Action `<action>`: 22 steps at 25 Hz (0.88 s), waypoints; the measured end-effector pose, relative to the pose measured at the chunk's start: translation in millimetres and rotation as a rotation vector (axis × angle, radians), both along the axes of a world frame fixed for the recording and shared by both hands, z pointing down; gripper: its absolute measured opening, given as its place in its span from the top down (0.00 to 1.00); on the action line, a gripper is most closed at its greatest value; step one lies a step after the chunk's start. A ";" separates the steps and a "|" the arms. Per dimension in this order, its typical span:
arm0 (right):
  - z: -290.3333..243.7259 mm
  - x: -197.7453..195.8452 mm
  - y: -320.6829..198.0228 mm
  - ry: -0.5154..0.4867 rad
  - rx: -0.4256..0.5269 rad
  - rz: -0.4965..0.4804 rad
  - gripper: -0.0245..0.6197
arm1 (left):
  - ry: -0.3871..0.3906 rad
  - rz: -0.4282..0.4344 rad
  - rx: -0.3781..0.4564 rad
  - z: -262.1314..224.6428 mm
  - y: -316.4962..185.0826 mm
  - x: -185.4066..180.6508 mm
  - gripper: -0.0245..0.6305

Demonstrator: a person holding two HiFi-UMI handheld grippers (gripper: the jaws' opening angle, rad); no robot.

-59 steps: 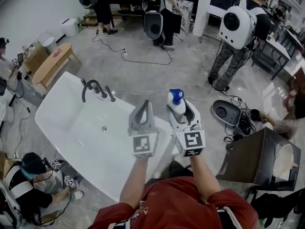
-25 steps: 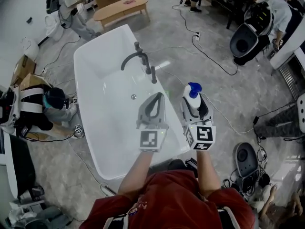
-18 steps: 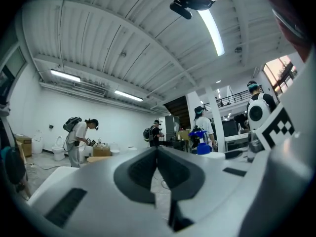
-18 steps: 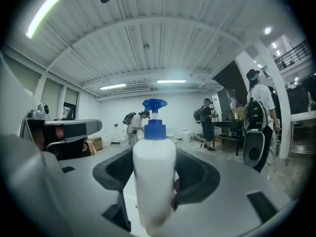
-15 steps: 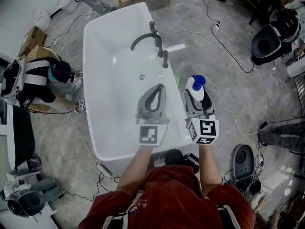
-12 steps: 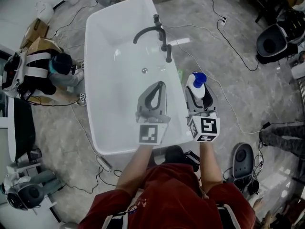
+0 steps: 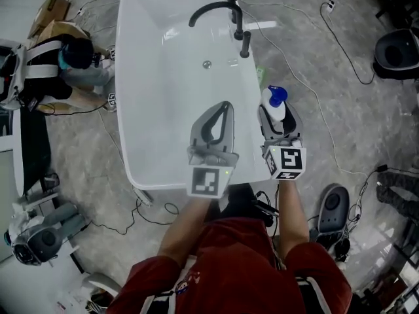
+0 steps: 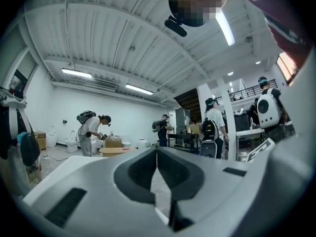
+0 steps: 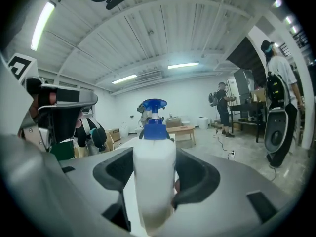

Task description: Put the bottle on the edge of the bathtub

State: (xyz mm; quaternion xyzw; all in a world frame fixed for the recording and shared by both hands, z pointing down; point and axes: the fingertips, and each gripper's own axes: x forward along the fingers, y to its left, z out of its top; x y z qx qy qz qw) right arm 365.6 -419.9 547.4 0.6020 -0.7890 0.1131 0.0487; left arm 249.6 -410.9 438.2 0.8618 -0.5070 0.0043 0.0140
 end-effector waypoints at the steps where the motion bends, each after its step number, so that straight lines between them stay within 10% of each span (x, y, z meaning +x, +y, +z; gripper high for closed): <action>1: 7.9 -2.0 -2.3 -0.001 -0.004 -0.007 0.55 | 0.002 -0.001 -0.004 4.5 -2.0 -0.2 0.94; 22: 167.4 -5.8 -32.9 0.007 -0.068 0.019 0.55 | -0.028 0.015 -0.178 116.1 4.2 -3.4 0.94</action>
